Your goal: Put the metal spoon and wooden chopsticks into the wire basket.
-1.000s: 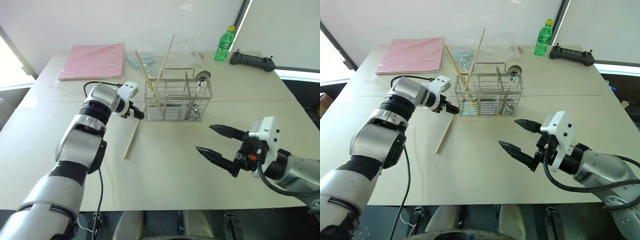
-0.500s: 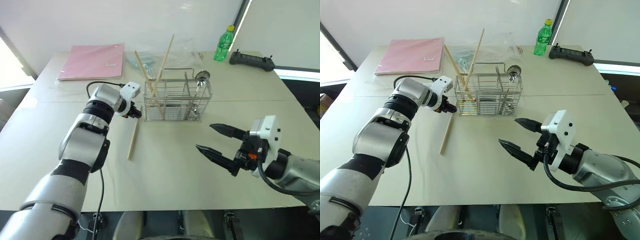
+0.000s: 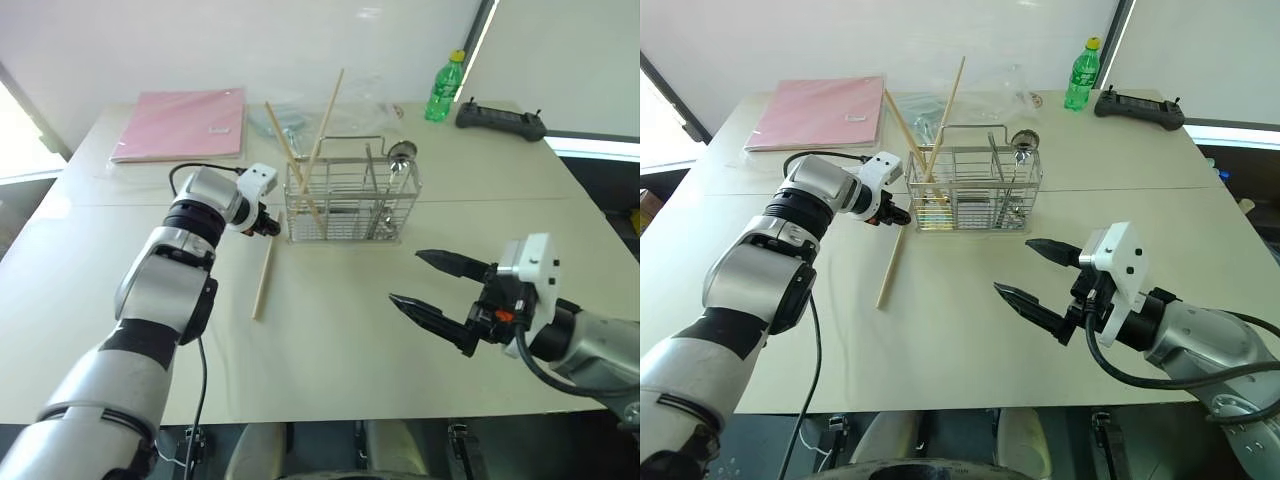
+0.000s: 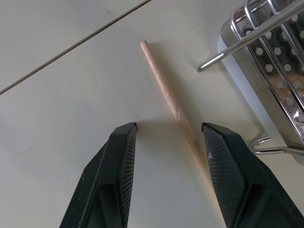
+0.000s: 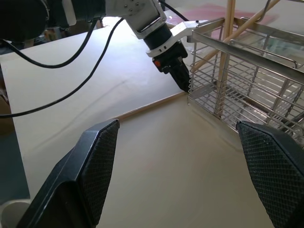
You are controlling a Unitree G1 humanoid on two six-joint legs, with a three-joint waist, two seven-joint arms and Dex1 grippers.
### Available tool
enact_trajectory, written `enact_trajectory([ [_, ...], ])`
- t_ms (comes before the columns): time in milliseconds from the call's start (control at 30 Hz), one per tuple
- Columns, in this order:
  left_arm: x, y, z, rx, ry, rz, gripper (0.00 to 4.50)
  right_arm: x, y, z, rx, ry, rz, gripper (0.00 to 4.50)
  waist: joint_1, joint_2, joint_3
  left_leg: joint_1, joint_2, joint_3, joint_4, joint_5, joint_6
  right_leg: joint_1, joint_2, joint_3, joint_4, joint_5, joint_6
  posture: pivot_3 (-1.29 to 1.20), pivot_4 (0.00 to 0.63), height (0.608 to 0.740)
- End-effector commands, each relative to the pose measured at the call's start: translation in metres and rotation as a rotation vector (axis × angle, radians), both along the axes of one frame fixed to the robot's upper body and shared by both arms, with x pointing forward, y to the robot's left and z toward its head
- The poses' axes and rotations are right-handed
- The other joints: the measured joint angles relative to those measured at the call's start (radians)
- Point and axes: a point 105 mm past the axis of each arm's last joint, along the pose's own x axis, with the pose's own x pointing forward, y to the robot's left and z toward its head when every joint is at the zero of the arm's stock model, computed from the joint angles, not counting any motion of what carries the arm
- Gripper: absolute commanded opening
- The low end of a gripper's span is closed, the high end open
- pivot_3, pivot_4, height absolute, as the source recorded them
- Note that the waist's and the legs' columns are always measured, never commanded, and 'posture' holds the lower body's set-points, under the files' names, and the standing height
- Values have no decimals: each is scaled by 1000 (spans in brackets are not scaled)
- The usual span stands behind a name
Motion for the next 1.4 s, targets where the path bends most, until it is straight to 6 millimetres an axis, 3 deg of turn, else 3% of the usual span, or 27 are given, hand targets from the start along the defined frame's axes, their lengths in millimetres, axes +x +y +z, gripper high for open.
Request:
enact_trajectory([
  [33,-1,12,-2,30,11,27,2305,-8,9,3,6,-27,42,4048,0,0,0,0,0,0,0,0,0,0,0,0,0,0,0,0,150,728],
  [500,-3,17,-18,93,18,10,2305,-7,12,4,36,-36,32,4048,0,1,-1,1,0,0,0,0,0,0,0,0,0,0,0,0,150,728],
  [633,-3,16,-19,88,16,6,1012,-7,11,5,38,-37,27,4048,1,1,-1,1,0,0,0,0,0,0,0,0,0,0,0,0,150,728],
  [1400,1,25,-18,81,-12,50,1012,1,7,10,33,-55,26,4048,1,1,-1,1,0,0,0,0,0,0,0,0,0,0,0,0,150,728],
])
